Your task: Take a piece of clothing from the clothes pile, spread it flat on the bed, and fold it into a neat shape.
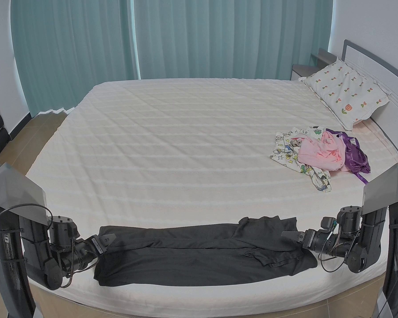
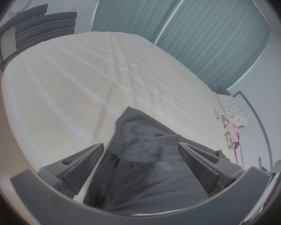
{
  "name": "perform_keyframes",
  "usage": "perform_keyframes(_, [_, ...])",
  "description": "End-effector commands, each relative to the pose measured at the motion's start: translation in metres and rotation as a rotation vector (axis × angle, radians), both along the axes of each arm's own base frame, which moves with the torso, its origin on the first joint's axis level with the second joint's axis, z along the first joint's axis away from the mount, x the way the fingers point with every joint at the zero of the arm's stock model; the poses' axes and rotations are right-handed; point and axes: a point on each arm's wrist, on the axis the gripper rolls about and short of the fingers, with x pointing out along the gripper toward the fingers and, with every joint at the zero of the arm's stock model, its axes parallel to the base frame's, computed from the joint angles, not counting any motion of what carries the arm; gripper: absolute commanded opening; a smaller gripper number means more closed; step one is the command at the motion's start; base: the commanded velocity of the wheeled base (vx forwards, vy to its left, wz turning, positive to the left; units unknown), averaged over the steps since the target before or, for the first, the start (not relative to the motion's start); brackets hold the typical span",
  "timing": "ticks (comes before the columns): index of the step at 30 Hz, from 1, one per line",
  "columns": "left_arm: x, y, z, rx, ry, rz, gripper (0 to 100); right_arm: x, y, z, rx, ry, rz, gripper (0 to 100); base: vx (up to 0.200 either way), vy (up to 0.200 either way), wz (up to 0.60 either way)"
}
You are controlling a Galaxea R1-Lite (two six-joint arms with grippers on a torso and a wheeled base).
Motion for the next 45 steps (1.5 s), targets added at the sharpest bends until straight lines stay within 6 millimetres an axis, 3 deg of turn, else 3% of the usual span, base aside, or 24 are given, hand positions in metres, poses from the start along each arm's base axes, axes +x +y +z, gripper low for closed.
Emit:
perform_keyframes(1, [0.011, -0.021, -0.011, -0.025, 0.002, 0.001, 100, 0.000, 0.000, 0.000, 0.001, -0.003, 0.002, 100, 0.000, 0.000, 0.00])
perform_keyframes(5, [0.011, -0.021, -0.021, 0.004, 0.030, 0.076, 100, 0.001, 0.000, 0.001, 0.001, -0.007, 0.002, 100, 0.000, 0.000, 0.00])
perform_keyframes(14, [-0.004, -0.019, -0.016, -0.009, 0.067, 0.102, 100, 0.002, 0.000, 0.002, 0.012, -0.005, -0.013, 100, 0.000, 0.000, 0.00])
perform_keyframes(22, [0.011, -0.021, -0.027, -0.058, 0.051, 0.162, 100, 0.001, 0.000, 0.003, 0.017, -0.004, -0.011, 100, 0.000, 0.000, 0.00])
perform_keyframes(26, [0.027, -0.021, -0.030, -0.060, -0.004, 0.227, 100, 0.000, 0.007, 0.013, 0.054, -0.013, -0.007, 100, 0.000, 0.000, 0.00])
perform_keyframes(27, [0.029, -0.020, -0.030, -0.060, -0.013, 0.240, 0, 0.000, 0.009, 0.016, 0.065, -0.011, -0.006, 100, 0.000, 0.000, 0.00])
perform_keyframes(32, [0.031, -0.017, -0.029, -0.053, -0.024, 0.279, 0, -0.003, 0.026, 0.028, 0.133, 0.012, -0.010, 100, 0.000, 0.000, 0.00])
perform_keyframes(40, [0.035, -0.008, -0.019, -0.086, -0.079, 0.350, 0, 0.001, 0.041, 0.041, 0.056, 0.015, -0.103, 100, 0.000, 0.000, 0.00])
perform_keyframes(45, [0.037, -0.009, -0.012, -0.123, -0.122, 0.368, 0, 0.018, 0.064, 0.036, 0.031, 0.164, -0.244, 100, 0.000, 0.000, 0.00])
